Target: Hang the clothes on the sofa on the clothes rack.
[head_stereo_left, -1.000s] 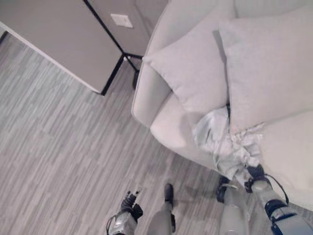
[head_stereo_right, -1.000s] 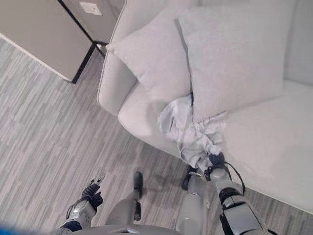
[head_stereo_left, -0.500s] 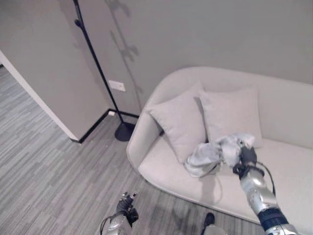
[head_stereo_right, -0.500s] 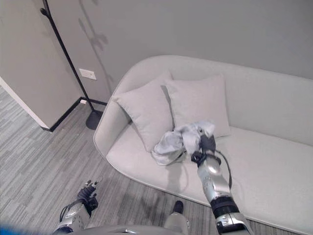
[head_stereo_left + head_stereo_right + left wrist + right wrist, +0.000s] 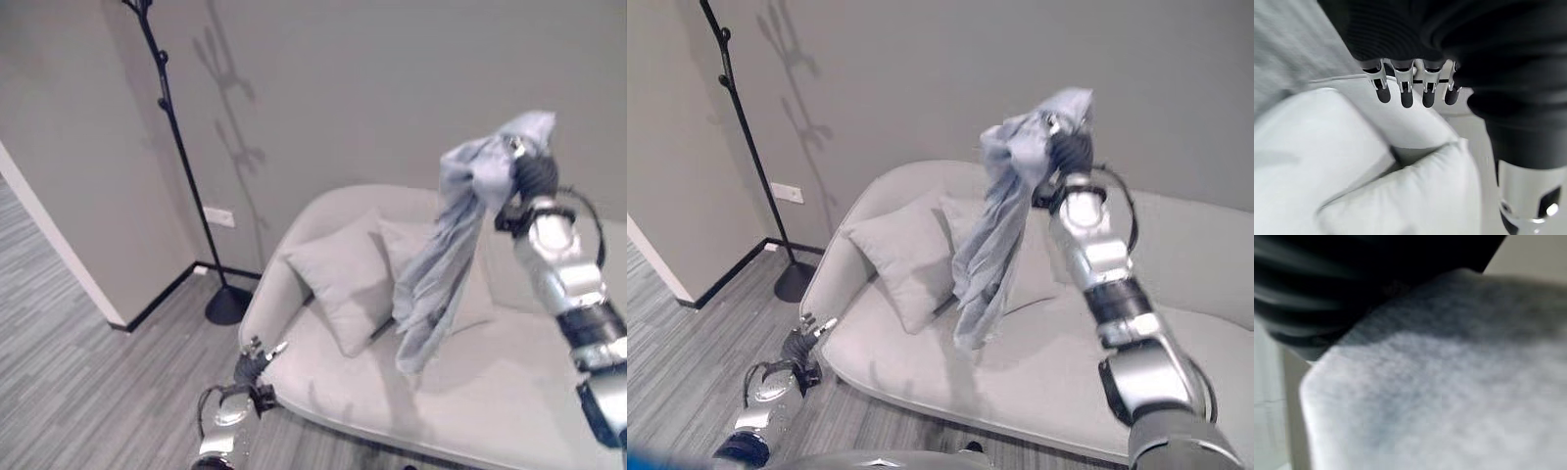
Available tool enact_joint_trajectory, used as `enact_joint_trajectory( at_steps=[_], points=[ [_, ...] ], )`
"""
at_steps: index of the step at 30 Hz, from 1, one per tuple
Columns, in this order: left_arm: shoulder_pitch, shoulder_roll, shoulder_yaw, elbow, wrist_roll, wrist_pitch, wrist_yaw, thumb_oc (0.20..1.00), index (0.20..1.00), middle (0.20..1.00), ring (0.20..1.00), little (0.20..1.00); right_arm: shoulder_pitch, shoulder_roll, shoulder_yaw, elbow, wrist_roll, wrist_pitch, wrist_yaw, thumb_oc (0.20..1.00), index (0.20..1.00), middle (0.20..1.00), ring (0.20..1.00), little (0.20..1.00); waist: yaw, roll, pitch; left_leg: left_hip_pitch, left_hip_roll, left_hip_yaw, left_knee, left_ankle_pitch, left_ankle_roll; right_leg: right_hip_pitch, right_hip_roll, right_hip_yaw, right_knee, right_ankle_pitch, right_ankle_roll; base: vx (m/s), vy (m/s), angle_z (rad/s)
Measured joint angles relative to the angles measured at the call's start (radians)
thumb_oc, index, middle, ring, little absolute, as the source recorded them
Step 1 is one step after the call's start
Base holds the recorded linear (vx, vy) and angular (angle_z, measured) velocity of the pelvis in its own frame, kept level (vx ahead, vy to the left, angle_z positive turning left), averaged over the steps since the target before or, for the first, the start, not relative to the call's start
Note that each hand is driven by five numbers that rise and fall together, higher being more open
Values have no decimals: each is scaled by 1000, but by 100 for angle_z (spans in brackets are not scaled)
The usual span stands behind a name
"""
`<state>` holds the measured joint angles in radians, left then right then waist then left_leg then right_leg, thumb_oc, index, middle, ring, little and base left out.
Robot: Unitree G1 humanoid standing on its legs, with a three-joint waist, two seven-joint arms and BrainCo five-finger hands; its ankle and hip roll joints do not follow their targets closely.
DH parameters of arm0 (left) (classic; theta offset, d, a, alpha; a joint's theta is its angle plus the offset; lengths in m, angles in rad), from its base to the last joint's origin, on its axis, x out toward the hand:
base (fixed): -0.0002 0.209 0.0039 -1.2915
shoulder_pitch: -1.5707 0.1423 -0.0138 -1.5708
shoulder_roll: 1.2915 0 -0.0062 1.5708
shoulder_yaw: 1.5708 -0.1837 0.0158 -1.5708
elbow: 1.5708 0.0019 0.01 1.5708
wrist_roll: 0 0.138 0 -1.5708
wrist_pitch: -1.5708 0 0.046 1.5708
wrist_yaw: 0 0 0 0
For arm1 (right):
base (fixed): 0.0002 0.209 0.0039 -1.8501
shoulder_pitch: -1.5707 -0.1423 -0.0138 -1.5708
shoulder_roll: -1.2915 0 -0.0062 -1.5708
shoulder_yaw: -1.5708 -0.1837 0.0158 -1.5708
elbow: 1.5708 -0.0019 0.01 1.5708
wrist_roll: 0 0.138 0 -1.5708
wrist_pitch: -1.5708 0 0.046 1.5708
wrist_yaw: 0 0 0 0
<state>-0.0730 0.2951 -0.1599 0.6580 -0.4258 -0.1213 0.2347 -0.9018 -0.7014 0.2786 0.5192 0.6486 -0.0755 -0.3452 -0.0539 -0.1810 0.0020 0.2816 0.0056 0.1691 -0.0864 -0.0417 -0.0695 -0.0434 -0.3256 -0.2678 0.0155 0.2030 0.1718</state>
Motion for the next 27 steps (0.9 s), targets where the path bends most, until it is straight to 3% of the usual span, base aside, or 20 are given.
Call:
enact_joint_trajectory(
  at_steps=[8, 14, 18, 22, 25, 27],
  points=[
    [-212, 113, -73, -27, 167, -51, 100, 1000, 1000, 1000, 1000, 1000, -602, -74, 160, 483, 76, -13, 5, 200, 200, 200, 200, 200, 2, -22, -9, 27, 24, 10, -11, -8, -15, 48, 26, -23, -40, 14, 1, 7, -10, -3],
    [-305, 131, -124, -11, 212, -73, 135, 1000, 1000, 1000, 1000, 1000, -775, -70, 213, 587, 85, -15, 27, 200, 200, 200, 200, 200, 1, -40, -33, 39, 22, 9, -8, -14, -19, 65, 24, -28, -47, 28, -15, 3, -1, 2],
    [-333, 106, -185, -3, 207, -74, 143, 1000, 1000, 1000, 1000, 1000, -782, -31, 240, 588, 99, -15, 28, 200, 200, 200, 200, 200, -8, -57, -55, 46, 20, 9, -6, -18, -19, 69, 23, -25, -45, 32, -17, 0, 0, 0],
    [-334, 28, -274, -15, 167, -74, 119, 1000, 1000, 1000, 1000, 1000, -781, 44, 246, 587, 99, -16, 28, 200, 200, 200, 200, 200, -25, -54, -67, 51, 16, 12, -7, -23, -16, 69, 21, -20, -44, 22, -6, -4, 14, -2],
    [-337, -62, -450, -72, 117, -75, 24, 1000, 1000, 1000, 1000, 1000, -781, 93, 246, 584, 99, -17, 28, 200, 200, 200, 200, 200, -32, -52, -76, 53, 9, 14, -10, -24, -15, 67, 14, -13, -42, 19, -2, 2, 25, -5],
    [-345, -86, -515, -71, 129, -76, -9, 1000, 1000, 1000, 1000, 1000, -781, 114, 248, 576, 103, -17, 28, 200, 200, 200, 200, 200, -46, -51, -77, 53, 8, 15, -9, -23, -14, 66, 14, -11, -40, 19, -1, 0, 0, 0]
  ],
)
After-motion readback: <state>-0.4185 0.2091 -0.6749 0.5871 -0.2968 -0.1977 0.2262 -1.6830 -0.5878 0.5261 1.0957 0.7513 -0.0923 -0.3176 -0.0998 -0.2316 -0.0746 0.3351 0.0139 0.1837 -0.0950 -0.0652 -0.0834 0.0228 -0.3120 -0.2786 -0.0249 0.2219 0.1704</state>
